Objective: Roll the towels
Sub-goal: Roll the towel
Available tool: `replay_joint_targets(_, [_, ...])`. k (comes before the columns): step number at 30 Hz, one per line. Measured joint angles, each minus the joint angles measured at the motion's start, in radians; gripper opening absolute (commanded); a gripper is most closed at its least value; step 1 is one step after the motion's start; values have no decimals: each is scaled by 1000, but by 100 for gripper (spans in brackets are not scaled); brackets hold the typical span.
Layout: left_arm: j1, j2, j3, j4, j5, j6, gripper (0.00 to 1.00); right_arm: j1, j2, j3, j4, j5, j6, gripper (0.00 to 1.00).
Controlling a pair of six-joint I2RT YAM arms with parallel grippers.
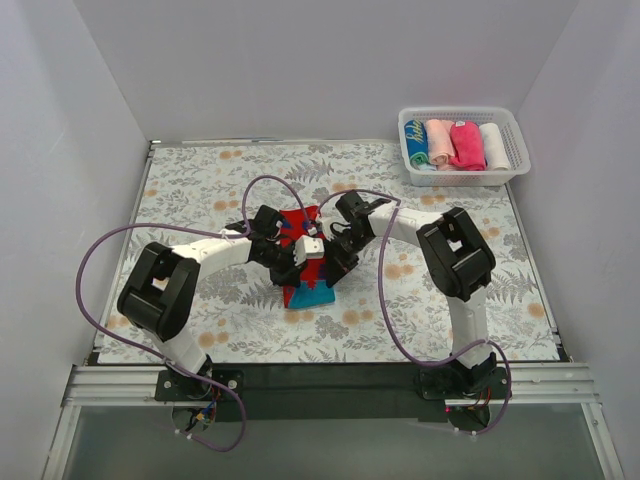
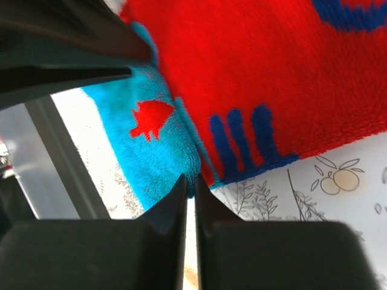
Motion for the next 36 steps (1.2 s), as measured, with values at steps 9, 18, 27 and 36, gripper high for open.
replay_joint_targets(9, [80,-91,-32,-12,-31,45,34,2,19,-3,1,6,10,1])
replay_joint_targets(18, [97,-334,-66,-72,-76,166,66,2,19,-3,1,10,24,1])
replay_joint_targets(27, [-217,-455,-231,39,-222,189,58,2,21,-3,2,10,33,1])
replay_joint_targets(36, [-307,-357,-275,165,-315,178,54,2,27,-3,2,2,34,1])
